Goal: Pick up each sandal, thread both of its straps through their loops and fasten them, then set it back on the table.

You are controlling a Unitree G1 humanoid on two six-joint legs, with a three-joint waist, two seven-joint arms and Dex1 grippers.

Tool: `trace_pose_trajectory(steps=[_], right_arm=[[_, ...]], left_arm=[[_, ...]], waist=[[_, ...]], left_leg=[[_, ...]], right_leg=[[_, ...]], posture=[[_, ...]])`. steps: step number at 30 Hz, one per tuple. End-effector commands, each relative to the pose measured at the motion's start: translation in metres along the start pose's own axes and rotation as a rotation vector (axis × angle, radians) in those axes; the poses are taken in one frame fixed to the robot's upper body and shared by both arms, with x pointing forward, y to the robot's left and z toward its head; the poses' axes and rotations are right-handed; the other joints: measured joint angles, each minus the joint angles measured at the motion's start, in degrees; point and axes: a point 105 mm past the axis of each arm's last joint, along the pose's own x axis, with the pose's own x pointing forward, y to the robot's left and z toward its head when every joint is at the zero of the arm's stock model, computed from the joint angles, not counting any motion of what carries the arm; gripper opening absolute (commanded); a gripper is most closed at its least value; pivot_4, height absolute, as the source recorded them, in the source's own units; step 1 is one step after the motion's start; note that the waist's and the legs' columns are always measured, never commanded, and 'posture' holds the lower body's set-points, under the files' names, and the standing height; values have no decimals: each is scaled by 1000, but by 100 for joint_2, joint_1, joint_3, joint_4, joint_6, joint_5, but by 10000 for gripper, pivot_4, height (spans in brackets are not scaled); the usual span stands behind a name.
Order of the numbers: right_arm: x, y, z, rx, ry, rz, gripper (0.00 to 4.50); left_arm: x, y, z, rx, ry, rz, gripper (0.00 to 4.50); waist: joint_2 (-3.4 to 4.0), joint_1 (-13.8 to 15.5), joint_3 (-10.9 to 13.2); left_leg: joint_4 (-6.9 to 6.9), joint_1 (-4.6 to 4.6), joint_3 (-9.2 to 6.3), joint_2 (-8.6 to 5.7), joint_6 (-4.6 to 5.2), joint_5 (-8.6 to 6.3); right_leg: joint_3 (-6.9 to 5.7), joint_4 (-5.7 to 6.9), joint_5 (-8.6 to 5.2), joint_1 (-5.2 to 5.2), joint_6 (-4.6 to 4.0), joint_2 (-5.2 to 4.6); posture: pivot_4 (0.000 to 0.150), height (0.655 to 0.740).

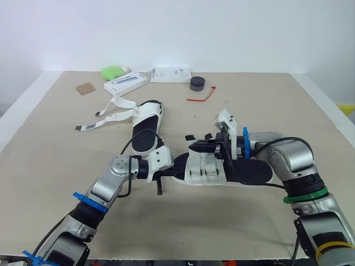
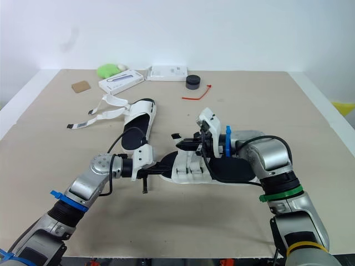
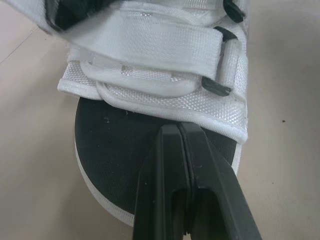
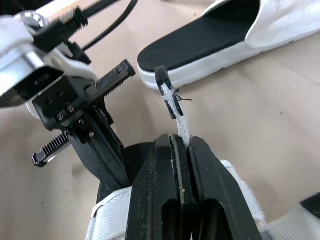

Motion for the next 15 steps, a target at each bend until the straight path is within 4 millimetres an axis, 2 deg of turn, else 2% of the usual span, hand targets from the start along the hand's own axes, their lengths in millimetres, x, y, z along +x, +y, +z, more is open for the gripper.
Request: trace_pose_trajectory(steps=[1,6,12,15], right_arm=[[-15,-6,18,-28,-69,-55,1679],[-21,-5,17,-18,-72,-64,1679],[-21,-7,1,1,-21,-87,1679],[-19,-8,1,-8,-26,-97,11154]], left_arm=[[-4,-8,-34,-75,126,-7,0],[-3,-8,-33,-73,125,-9,0],[-2,-8,-32,-70,123,-14,0],[-2,-8,-33,-69,125,-14,0]], waist=[[0,0,0],[0,1,0],[0,0,0],[0,0,-1]], left_leg=[[0,0,0,0,1,1],[0,0,-1,0,1,1],[1,-1,-1,0,1,1],[0,0,1,-1,1,1]], right_leg=[[0,0,1,0,0,0],[0,0,1,1,0,1],[1,0,0,1,2,2],[1,0,0,1,2,2]], posture=[[1500,7400],[1500,7400],[1500,7400],[1500,7400]])
